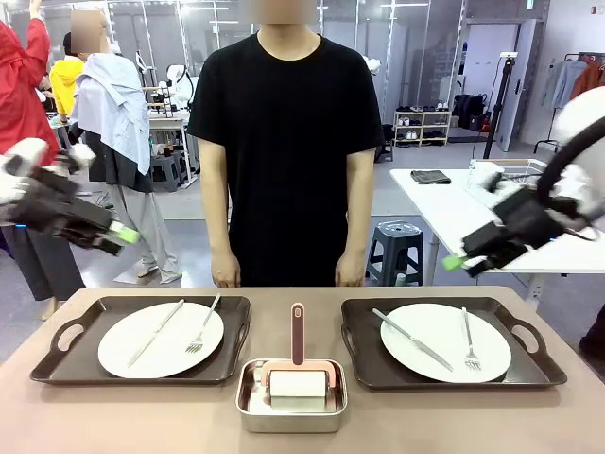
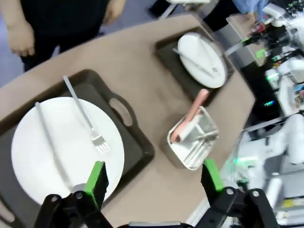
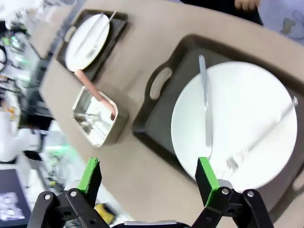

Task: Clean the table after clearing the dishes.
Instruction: When the left (or right) Handle tray is removed, use the left hand (or right hand) to clean the left (or right) side of the table with the Lint Roller.

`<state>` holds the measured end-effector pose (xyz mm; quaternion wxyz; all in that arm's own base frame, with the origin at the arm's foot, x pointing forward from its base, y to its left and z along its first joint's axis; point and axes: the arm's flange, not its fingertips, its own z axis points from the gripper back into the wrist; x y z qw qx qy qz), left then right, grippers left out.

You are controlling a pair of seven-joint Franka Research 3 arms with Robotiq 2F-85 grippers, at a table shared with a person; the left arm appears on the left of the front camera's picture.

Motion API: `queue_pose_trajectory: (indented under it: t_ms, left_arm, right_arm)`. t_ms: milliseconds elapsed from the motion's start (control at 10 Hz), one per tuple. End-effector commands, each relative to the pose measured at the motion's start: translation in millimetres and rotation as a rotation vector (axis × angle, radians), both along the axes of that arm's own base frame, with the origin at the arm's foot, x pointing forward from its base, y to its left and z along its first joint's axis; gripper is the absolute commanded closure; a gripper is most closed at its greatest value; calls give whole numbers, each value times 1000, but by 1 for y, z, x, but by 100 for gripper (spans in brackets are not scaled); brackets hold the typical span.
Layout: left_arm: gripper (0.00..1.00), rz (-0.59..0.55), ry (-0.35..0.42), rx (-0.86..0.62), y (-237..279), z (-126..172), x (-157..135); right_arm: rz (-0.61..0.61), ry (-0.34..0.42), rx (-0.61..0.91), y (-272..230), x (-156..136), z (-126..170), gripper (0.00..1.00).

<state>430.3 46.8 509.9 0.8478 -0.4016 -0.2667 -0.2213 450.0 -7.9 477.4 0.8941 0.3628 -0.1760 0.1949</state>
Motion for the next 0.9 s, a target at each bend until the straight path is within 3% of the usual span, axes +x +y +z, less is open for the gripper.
queue_pose_trajectory:
  t_ms: [0,400,700,800]
  left_arm:
    - [0,84,172,-127,62,-28,11]
    - [0,307,233,-210,174,-49,-7]
    - [0,490,185,-288,241,-45,-57]
    - [0,480,186,-264,243,-44,-63]
  right_arm:
    - [-150,83,213,-82,-14,-23,0]
    - [-472,139,530,-230,-47,-70,0]
    - [-541,140,542,-255,-55,-75,0]
    - [-513,123,512,-250,-51,-72,0]
